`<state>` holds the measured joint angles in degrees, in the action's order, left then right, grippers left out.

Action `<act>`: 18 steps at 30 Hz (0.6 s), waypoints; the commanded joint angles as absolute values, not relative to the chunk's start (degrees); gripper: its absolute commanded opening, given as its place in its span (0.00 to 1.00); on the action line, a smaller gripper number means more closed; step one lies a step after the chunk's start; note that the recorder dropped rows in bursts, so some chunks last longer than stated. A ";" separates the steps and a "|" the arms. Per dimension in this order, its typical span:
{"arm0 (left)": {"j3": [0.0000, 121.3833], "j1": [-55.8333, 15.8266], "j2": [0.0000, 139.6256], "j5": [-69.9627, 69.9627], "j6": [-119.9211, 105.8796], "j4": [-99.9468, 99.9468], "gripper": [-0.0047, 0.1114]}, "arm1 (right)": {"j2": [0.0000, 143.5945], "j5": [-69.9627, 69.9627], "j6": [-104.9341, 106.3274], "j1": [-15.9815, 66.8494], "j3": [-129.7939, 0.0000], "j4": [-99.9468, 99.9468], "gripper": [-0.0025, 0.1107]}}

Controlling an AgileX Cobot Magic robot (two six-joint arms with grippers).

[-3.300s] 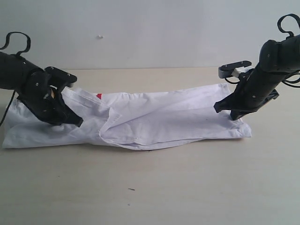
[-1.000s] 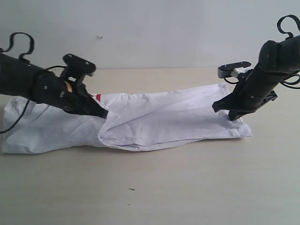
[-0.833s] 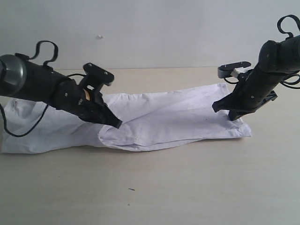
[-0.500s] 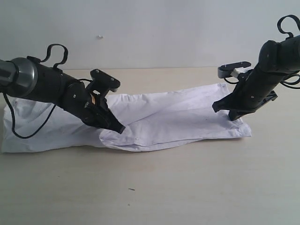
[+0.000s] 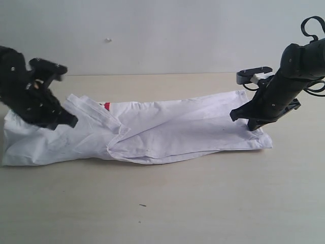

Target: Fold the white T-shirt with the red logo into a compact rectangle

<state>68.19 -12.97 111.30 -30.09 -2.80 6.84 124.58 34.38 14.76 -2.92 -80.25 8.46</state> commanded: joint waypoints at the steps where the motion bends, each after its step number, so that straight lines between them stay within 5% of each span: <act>1: 65.49 -9.01 112.97 -33.22 -2.61 4.87 0.04 | 126.02 34.65 14.74 -2.71 -79.78 9.00 0.02; 18: 65.68 -6.47 108.82 -36.94 -2.71 5.51 0.04 | 126.02 34.82 14.57 -2.71 -79.78 9.00 0.02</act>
<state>65.69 -6.87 111.87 -38.00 -2.80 5.37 124.65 34.26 14.76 -2.92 -80.25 9.06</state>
